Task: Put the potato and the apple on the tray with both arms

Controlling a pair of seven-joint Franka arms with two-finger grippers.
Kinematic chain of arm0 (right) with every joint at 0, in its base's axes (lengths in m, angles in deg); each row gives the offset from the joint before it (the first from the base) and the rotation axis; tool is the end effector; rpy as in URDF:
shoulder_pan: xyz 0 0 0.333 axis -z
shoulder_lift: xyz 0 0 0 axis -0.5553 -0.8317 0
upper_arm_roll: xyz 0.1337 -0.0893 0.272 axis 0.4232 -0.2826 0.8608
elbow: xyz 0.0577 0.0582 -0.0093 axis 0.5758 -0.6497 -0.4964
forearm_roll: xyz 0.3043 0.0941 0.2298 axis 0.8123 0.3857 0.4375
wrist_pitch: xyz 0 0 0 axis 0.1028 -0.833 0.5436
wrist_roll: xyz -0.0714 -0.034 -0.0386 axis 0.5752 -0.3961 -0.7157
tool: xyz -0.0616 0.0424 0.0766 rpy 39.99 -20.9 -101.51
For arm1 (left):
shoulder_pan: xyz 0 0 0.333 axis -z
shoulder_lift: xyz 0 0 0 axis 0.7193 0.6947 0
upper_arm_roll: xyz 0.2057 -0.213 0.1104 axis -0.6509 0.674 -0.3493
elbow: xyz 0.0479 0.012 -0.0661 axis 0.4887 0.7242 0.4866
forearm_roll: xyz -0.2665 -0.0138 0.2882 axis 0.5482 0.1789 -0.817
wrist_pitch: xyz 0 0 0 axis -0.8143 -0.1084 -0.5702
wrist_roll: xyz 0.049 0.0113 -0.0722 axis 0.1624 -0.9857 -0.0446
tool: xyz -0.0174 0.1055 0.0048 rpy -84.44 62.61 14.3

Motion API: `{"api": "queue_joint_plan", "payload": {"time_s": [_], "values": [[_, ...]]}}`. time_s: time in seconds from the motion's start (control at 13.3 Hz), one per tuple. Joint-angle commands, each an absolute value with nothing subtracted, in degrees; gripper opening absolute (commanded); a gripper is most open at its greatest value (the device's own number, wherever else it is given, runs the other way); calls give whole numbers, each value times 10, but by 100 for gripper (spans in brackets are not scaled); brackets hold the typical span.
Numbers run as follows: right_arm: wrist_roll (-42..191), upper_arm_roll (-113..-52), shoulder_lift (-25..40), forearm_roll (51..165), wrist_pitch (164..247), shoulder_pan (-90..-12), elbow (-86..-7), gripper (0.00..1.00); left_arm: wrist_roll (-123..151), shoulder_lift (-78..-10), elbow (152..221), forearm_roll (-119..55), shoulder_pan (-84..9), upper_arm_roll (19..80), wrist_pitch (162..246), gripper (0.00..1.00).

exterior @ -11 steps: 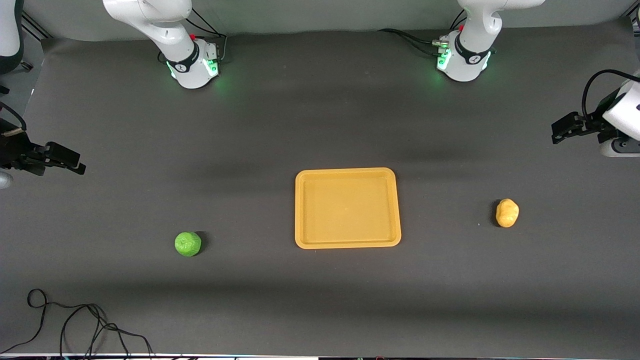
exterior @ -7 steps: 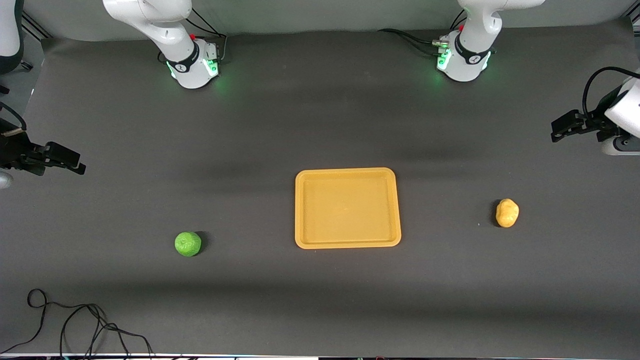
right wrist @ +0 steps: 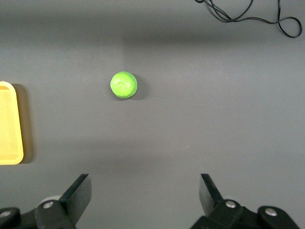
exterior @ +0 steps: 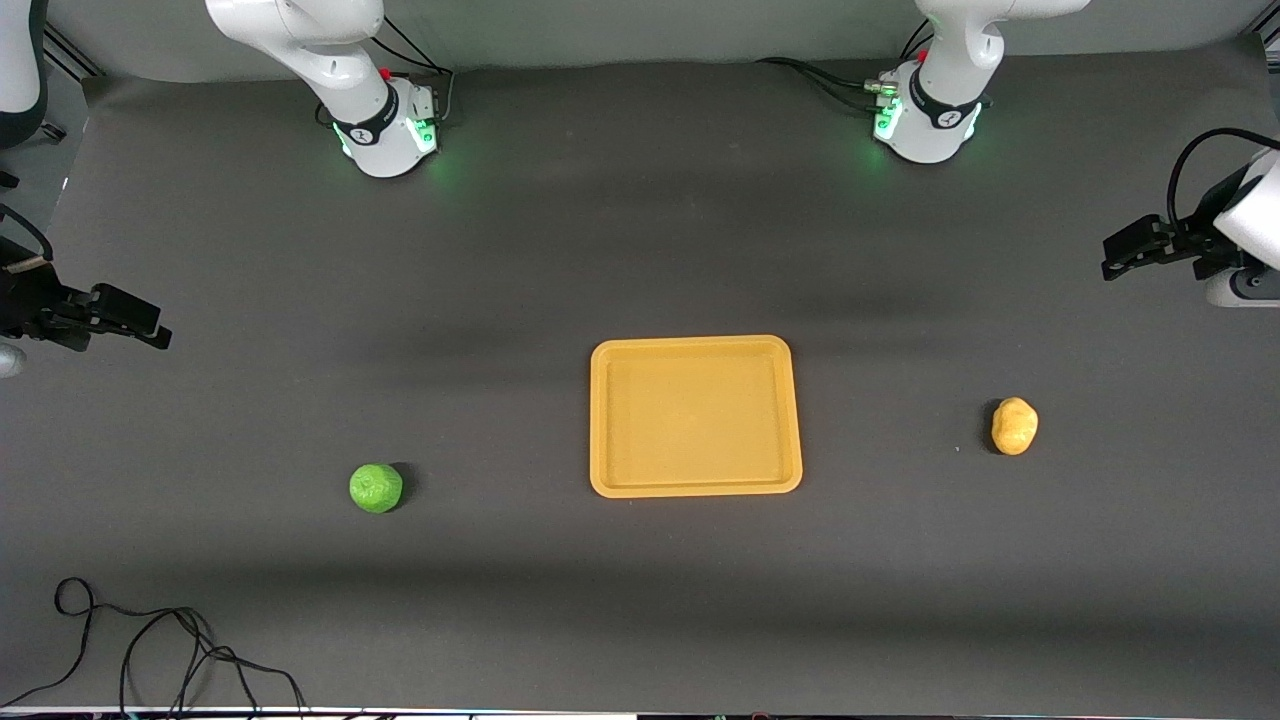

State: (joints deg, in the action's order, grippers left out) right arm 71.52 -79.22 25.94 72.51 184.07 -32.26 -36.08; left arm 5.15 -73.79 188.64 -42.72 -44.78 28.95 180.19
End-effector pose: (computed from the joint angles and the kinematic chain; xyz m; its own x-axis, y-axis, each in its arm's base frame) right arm 0.5849 -0.0311 0.5979 0.9994 -0.0286 0.0203 -0.0280 -0.9992 -0.0282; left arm 0.5302 0.0138 0.5748 0.9971 -0.0238 -0.0728 -0.0255 -0.9994 -0.0225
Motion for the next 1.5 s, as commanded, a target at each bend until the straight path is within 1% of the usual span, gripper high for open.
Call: {"api": "queue_joint_plan", "payload": {"time_s": [0.0,0.15,0.45,0.6,0.67,0.82,0.9,1.27,1.43], "values": [[716,-795,261,725,1834,-327,-355,100,53,-728,1915,-420,-456,287,1837,100],[715,-795,261,725,1833,-326,-354,100,53,-697,1919,-421,-469,287,1865,100],[708,-795,261,725,1834,-324,-353,100,51,-616,1923,-421,-471,287,1924,100],[709,-795,261,725,1834,-323,-352,100,51,-589,1931,-421,-471,288,1948,100],[709,-795,260,725,1834,-325,-352,100,50,-587,1949,-422,-472,288,1976,99],[708,-795,260,725,1834,-326,-353,100,39,-586,2004,-422,-472,288,2059,99],[708,-795,260,725,1834,-326,-353,100,28,-573,2016,-422,-472,288,2085,99],[716,-793,258,725,1834,-328,-358,100,-16,-480,2018,-423,-479,288,2156,98],[717,-791,256,725,1834,-329,-362,100,-39,-432,2015,-421,-489,289,2211,97]]}}
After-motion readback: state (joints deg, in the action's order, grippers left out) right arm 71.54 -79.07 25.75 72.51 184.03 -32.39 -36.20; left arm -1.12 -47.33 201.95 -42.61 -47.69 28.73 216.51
